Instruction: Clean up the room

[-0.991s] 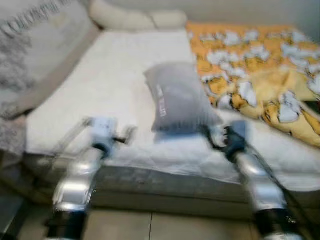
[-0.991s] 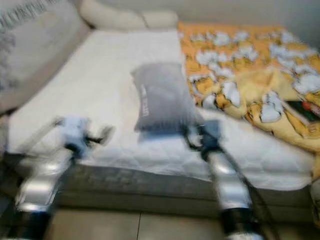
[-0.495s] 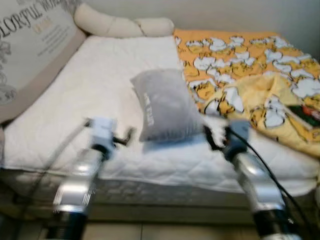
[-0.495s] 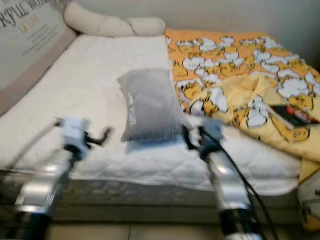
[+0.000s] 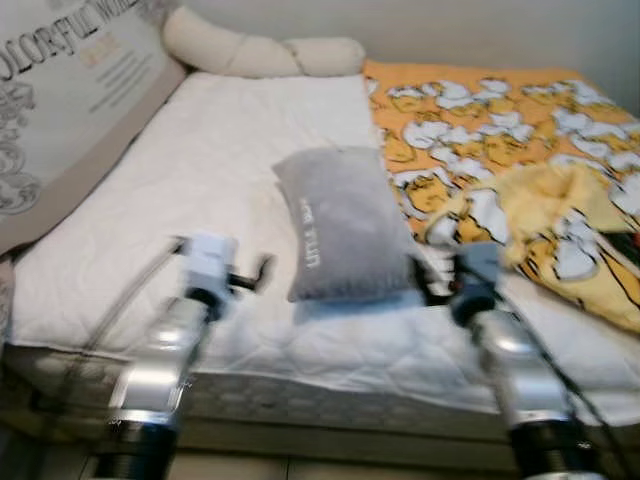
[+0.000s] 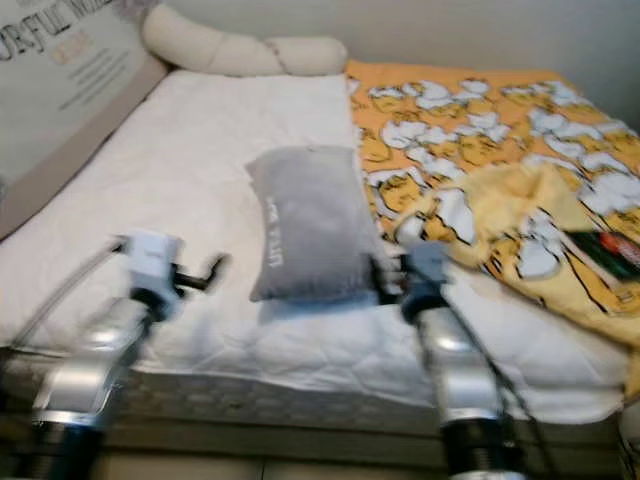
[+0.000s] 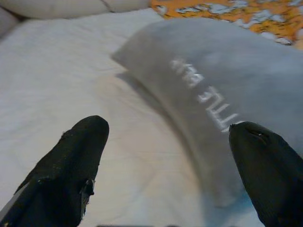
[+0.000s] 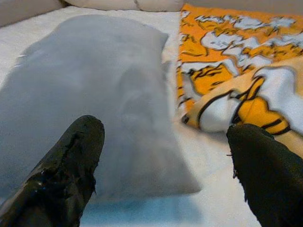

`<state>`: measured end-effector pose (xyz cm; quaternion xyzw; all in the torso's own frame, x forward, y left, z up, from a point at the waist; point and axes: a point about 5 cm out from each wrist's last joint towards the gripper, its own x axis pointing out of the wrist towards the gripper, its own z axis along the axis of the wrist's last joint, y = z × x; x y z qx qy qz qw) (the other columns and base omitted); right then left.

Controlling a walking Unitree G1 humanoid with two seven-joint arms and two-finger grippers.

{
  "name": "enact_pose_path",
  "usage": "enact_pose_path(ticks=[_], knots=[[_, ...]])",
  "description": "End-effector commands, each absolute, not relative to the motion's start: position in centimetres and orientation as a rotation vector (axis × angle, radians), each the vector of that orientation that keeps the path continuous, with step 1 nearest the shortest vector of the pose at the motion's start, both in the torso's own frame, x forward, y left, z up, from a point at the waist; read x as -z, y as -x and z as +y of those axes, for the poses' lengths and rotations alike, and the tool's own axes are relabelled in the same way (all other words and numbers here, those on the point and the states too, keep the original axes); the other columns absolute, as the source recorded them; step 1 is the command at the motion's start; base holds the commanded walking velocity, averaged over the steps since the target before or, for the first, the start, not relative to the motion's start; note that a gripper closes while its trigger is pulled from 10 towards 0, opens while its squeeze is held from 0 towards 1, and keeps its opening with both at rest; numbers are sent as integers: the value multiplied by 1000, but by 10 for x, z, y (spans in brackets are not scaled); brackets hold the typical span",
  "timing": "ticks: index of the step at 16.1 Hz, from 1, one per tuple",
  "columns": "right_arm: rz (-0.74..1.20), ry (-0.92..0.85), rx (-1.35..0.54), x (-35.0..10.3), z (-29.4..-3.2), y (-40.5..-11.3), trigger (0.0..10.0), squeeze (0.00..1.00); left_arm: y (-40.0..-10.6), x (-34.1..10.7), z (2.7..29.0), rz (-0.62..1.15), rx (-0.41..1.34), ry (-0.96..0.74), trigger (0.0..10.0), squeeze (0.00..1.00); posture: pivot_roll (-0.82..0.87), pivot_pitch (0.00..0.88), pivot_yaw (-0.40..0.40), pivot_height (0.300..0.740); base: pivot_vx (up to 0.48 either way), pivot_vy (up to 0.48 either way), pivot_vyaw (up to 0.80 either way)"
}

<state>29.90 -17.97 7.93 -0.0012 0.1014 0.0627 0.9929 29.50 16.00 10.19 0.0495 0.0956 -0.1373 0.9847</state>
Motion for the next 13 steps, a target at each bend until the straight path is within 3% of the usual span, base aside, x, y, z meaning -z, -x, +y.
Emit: enact_pose_path(ticks=[1,13], knots=[[180,-4,-153,-84,-170,-302,10000,1000,-297,-106,171,185,245,-114,10000,0,-25,0,-19,740,330,0,0],[177,1,-153,-84,-169,-302,10000,1000,-296,-105,171,185,248,-118,10000,0,-25,0,-18,740,331,0,0]])
